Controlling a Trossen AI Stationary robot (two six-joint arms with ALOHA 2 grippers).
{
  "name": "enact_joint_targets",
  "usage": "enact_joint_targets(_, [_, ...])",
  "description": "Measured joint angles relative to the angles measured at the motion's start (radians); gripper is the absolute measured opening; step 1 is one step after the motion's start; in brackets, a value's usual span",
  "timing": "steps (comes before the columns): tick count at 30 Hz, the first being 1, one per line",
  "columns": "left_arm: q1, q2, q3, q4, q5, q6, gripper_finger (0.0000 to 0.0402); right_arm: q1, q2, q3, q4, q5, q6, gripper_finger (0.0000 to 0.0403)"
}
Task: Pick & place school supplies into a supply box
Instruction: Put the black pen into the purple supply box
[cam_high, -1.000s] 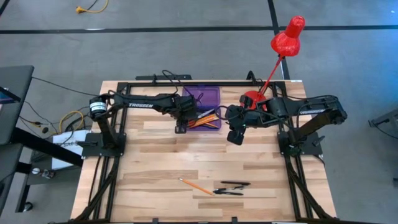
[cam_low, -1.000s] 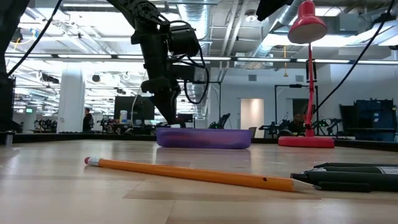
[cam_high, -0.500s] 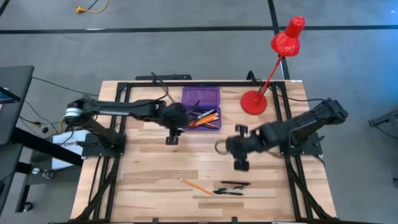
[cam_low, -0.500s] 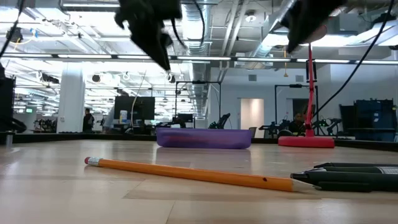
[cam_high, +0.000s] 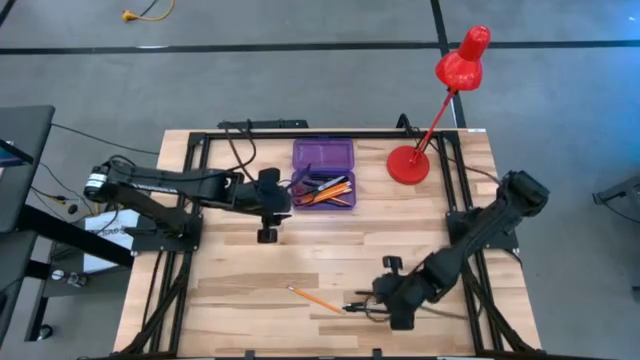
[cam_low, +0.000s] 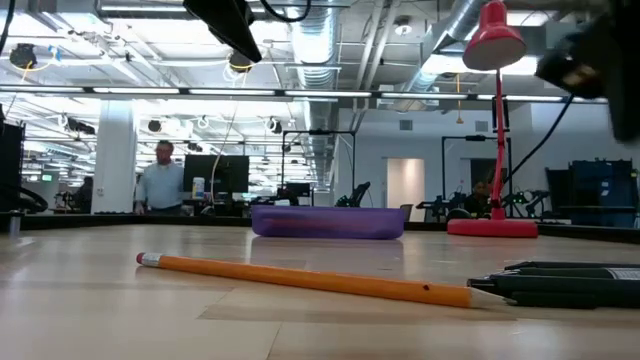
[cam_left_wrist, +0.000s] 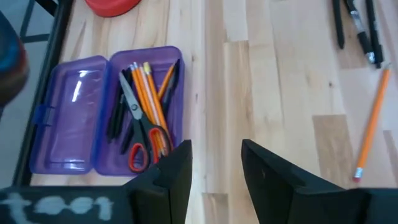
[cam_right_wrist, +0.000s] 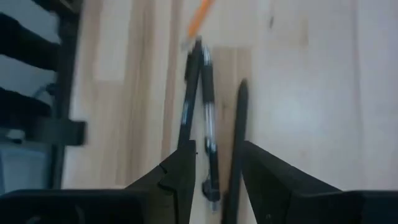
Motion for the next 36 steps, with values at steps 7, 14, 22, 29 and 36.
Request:
enact_joint_targets(7, [-0.058, 0.0, 0.0, 0.003, -0.044, -0.053, 0.0128, 0.023, 0.098, 0.0, 0.016, 0.027, 0.156, 0.012])
enact_joint_targets(14, [-0.1, 0.0, 0.0, 0.002, -0.068, -0.115, 0.0128, 0.029, 0.16, 0.001, 0.035, -0.002, 0.134, 0.012])
enact_joint_targets(22, [-0.135, 0.0, -0.005, -0.017, -0.104, -0.159, 0.0128, 0.034, 0.17, 0.001, 0.017, -0.011, 0.123, 0.012])
enact_joint_targets(29, [-0.161, 0.0, -0.059, -0.016, -0.117, -0.214, 0.0128, 0.034, 0.183, 0.002, -0.014, -0.022, 0.122, 0.012])
enact_joint_targets(36, [-0.198, 0.0, -0.075, -0.018, -0.158, -0.248, 0.0128, 0.03, 0.216, 0.006, -0.006, -0.031, 0.12, 0.012])
